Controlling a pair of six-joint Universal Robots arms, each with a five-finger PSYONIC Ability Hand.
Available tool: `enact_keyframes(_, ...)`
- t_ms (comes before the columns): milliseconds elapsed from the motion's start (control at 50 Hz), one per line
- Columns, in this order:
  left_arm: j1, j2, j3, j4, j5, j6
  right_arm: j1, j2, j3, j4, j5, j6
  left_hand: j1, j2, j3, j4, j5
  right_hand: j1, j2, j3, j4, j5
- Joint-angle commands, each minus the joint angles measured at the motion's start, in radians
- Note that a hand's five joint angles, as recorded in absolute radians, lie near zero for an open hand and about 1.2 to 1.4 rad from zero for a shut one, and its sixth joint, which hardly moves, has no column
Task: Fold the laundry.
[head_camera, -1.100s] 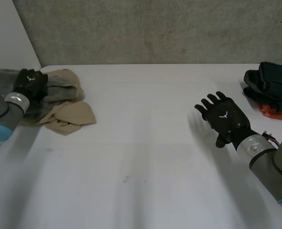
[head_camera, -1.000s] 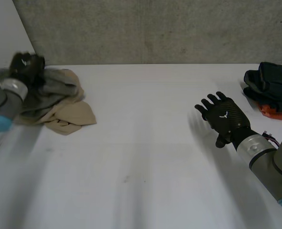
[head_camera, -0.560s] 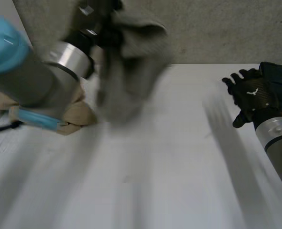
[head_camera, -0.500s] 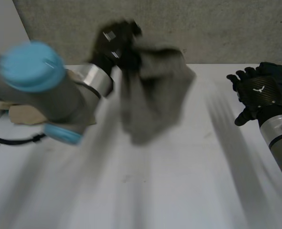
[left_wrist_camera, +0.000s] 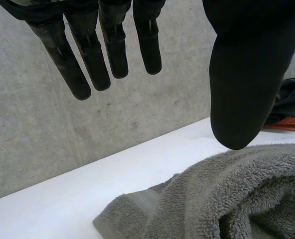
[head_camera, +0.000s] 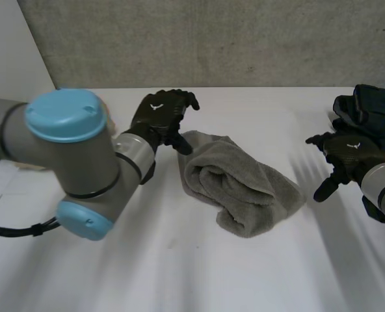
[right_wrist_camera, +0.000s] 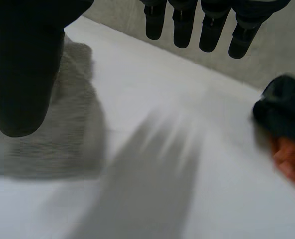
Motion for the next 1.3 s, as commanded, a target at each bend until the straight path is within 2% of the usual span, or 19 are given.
enact_keyframes(20, 0.063, -0.011, -0.058, 0.001, 0.138, 0.001, 0.053, 0.005, -0.006, 0.063, -0.017, 0.2, 0.014, 0.023, 0.019, 0.035, 0.042, -0.049, -0.037, -0.037, -0.042, -0.048)
enact_keyframes(100, 0.069, -0.089, -0.037, 0.006, 0.216, 0.036, 0.096, 0.067, -0.02, 0.024, -0.033, 0.312, 0.014, 0.023, 0.019, 0.035, 0.042, -0.049, -0.037, -0.037, -0.042, -0.048)
enact_keyframes(240, 0.058, -0.262, 0.102, 0.0, 0.232, 0.15, 0.205, 0.218, -0.111, -0.052, -0.022, 0.411, 0.017, 0.025, 0.022, 0.038, 0.045, 0.005, 0.017, 0.017, 0.012, 0.006)
enact_keyframes(300, 0.051, -0.301, 0.139, -0.002, 0.232, 0.167, 0.24, 0.277, -0.164, -0.055, -0.002, 0.407, 0.055, 0.063, 0.06, 0.076, 0.083, 0.248, 0.26, 0.26, 0.255, 0.249)
enact_keyframes(320, 0.045, -0.319, 0.161, 0.0, 0.23, 0.169, 0.243, 0.289, -0.179, -0.058, 0.009, 0.409, 0.209, 0.218, 0.214, 0.23, 0.238, 0.386, 0.397, 0.398, 0.393, 0.387)
enact_keyframes(340, 0.043, -0.325, 0.172, 0.0, 0.23, 0.169, 0.248, 0.306, -0.203, -0.07, 0.041, 0.407, 0.374, 0.382, 0.378, 0.395, 0.402, 0.719, 0.73, 0.73, 0.725, 0.72)
enact_keyframes(380, 0.04, -0.332, 0.192, 0.004, 0.229, 0.169, 0.251, 0.308, -0.23, -0.101, 0.081, 0.4, 0.773, 0.781, 0.777, 0.793, 0.801, 1.055, 1.066, 1.067, 1.062, 1.056)
enact_keyframes(400, 0.04, -0.33, 0.213, 0.01, 0.227, 0.169, 0.252, 0.308, -0.243, -0.122, 0.102, 0.395, 0.905, 0.913, 0.91, 0.926, 0.933, 1.172, 1.183, 1.184, 1.179, 1.173)
enact_keyframes(420, 0.042, -0.329, 0.227, 0.016, 0.222, 0.17, 0.252, 0.3, -0.275, -0.169, 0.137, 0.375, 0.906, 0.915, 0.911, 0.927, 0.935, 1.173, 1.185, 1.185, 1.18, 1.174)
enact_keyframes(480, 0.04, -0.312, 0.311, 0.083, 0.177, 0.164, 0.255, 0.283, -0.331, -0.245, 0.168, 0.293, 0.906, 0.915, 0.911, 0.927, 0.935, 1.173, 1.185, 1.185, 1.18, 1.174)
enact_keyframes(500, 0.04, -0.303, 0.326, 0.107, 0.164, 0.164, 0.255, 0.259, -0.366, -0.287, 0.176, 0.209, 0.906, 0.915, 0.911, 0.927, 0.935, 1.173, 1.185, 1.185, 1.18, 1.174)
enact_keyframes(560, 0.042, -0.229, 0.382, 0.224, 0.102, 0.162, 0.257, 0.216, -0.412, -0.357, 0.179, 0.064, 0.906, 0.915, 0.911, 0.927, 0.935, 1.173, 1.185, 1.185, 1.18, 1.174)
enact_keyframes(580, 0.045, -0.203, 0.388, 0.26, 0.088, 0.161, 0.263, 0.19, -0.447, -0.413, 0.18, -0.023, 0.906, 0.915, 0.911, 0.927, 0.935, 1.173, 1.185, 1.185, 1.18, 1.174)
enact_keyframes(660, 0.051, -0.089, 0.393, 0.401, 0.045, 0.159, 0.292, 0.157, -0.516, -0.603, 0.173, -0.178, 0.906, 0.915, 0.911, 0.927, 0.935, 1.173, 1.185, 1.185, 1.18, 1.174)
enact_keyframes(740, 0.043, -0.048, 0.365, 0.451, 0.041, 0.161, 0.307, 0.13, -0.538, -0.725, 0.151, -0.221, 0.906, 0.915, 0.911, 0.927, 0.935, 1.173, 1.185, 1.185, 1.18, 1.174)
enact_keyframes(860, 0.037, 0.062, 0.136, 0.431, 0.041, 0.175, 0.314, 0.119, -0.512, -0.647, 0.098, -0.22, 0.906, 0.915, 0.911, 0.927, 0.935, 1.173, 1.185, 1.185, 1.18, 1.174)
enact_keyframes(1040, 0.045, 0.124, -0.176, 0.374, 0.043, 0.21, 0.317, 0.143, -0.328, -0.287, 0.102, -0.215, 0.906, 0.915, 0.911, 0.927, 0.935, 1.173, 1.185, 1.185, 1.18, 1.174)
enact_keyframes(1160, 0.055, 0.103, -0.346, 0.302, 0.044, 0.25, 0.317, 0.194, -0.195, -0.243, 0.092, -0.22, 0.906, 0.915, 0.911, 0.927, 0.935, 1.173, 1.185, 1.185, 1.18, 1.174)
enact_keyframes(1300, 0.055, 0.118, -0.431, 0.166, 0.046, 0.253, 0.318, 0.225, -0.13, -0.217, 0.102, -0.231, 0.906, 0.915, 0.911, 0.927, 0.935, 1.173, 1.185, 1.185, 1.18, 1.174)
